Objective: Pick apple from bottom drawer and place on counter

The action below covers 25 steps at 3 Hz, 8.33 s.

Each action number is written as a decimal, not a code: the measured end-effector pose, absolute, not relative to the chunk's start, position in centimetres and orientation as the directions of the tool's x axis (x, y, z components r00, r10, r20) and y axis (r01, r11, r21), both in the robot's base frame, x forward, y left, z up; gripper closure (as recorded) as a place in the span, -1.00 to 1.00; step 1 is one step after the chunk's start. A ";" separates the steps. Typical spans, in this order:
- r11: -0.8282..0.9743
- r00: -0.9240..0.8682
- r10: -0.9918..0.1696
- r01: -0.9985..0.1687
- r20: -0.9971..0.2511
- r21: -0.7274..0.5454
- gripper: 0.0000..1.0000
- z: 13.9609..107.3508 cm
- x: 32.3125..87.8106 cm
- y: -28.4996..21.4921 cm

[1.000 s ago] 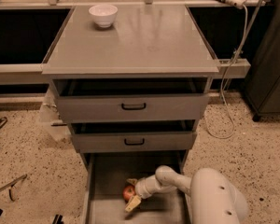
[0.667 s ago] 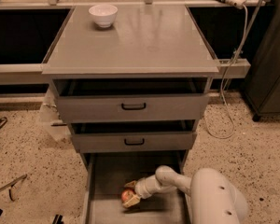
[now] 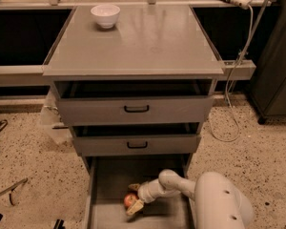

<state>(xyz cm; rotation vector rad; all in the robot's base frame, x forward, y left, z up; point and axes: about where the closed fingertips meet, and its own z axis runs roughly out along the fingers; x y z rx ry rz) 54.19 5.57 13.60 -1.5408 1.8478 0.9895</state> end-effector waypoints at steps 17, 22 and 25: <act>-0.050 0.085 -0.479 -0.996 -0.873 -0.070 1.00 47.8 52.2 -0.3; 0.017 0.147 -0.421 -0.985 -0.895 -0.169 1.00 76.2 61.3 -1.0; -0.030 0.231 -0.371 -0.971 -0.899 -0.237 1.00 94.4 60.9 -3.9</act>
Offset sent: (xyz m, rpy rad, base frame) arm 0.0000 0.0000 0.0000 0.0000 0.0000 0.0000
